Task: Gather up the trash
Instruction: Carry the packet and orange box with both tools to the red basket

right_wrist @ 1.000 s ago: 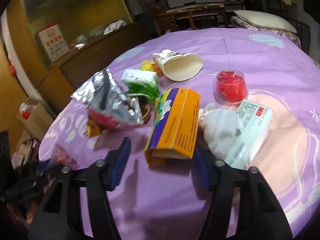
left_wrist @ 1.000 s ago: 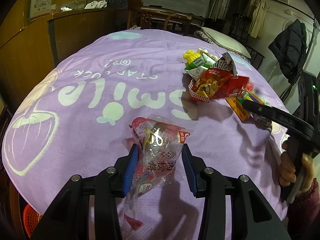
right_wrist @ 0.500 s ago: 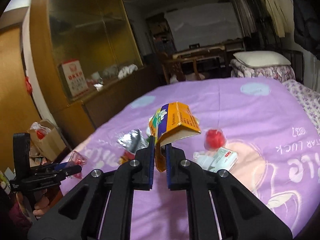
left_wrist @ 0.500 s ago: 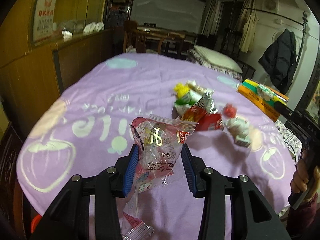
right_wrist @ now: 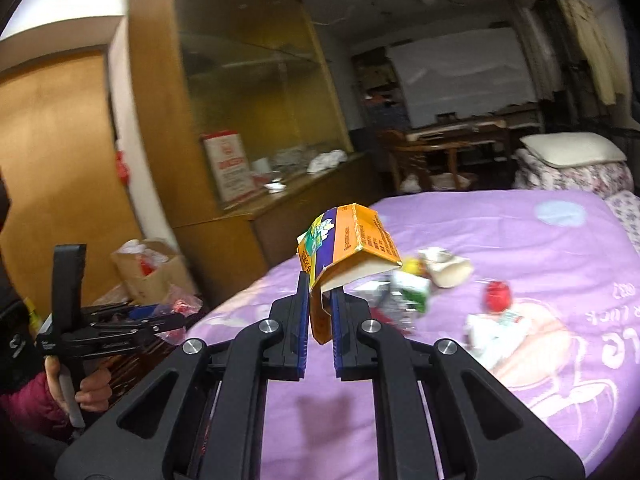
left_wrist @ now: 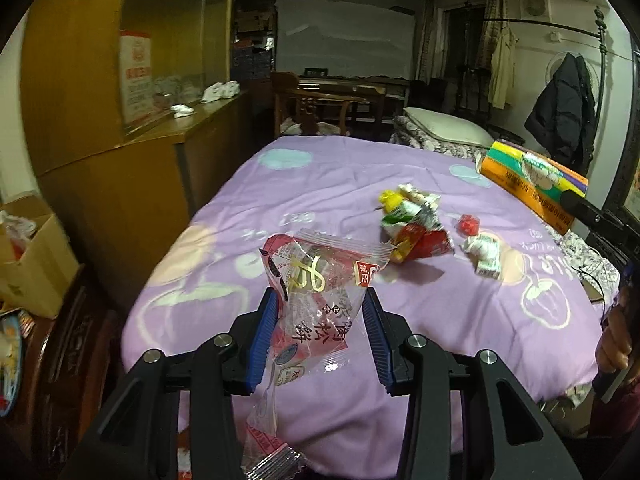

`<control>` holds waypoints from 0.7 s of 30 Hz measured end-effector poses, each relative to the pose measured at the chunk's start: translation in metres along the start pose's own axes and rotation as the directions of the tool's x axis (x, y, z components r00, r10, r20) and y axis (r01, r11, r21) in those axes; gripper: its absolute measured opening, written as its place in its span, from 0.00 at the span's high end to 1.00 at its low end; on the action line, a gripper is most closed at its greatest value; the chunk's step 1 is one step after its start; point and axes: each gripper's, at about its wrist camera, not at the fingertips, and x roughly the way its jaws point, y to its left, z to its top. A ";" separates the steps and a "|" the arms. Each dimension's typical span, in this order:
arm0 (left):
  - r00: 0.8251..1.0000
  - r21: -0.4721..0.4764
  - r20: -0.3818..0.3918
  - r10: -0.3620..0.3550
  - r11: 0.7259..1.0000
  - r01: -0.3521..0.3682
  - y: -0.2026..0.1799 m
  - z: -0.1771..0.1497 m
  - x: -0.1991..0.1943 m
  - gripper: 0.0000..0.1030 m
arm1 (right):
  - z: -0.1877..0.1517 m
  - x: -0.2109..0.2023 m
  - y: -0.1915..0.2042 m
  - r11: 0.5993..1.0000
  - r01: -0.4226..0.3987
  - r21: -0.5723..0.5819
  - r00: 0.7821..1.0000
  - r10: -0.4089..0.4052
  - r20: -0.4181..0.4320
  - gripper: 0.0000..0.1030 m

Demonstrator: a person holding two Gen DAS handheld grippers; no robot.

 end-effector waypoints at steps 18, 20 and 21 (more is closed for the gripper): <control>0.936 -0.253 -0.329 0.128 0.943 -0.218 0.180 -0.142 0.005 0.49 | -0.048 0.085 0.140 0.954 -0.292 -0.070 0.912 0.256 -0.321 0.89; 0.925 -0.285 -0.362 0.115 0.931 -0.227 0.192 -0.157 0.014 0.35 | -0.056 0.097 0.151 0.950 -0.303 -0.080 0.898 0.257 -0.356 0.89; 0.920 -0.314 -0.381 0.095 0.922 -0.226 0.199 -0.166 0.020 0.31 | -0.061 0.105 0.157 0.947 -0.309 -0.084 0.889 0.257 -0.380 0.89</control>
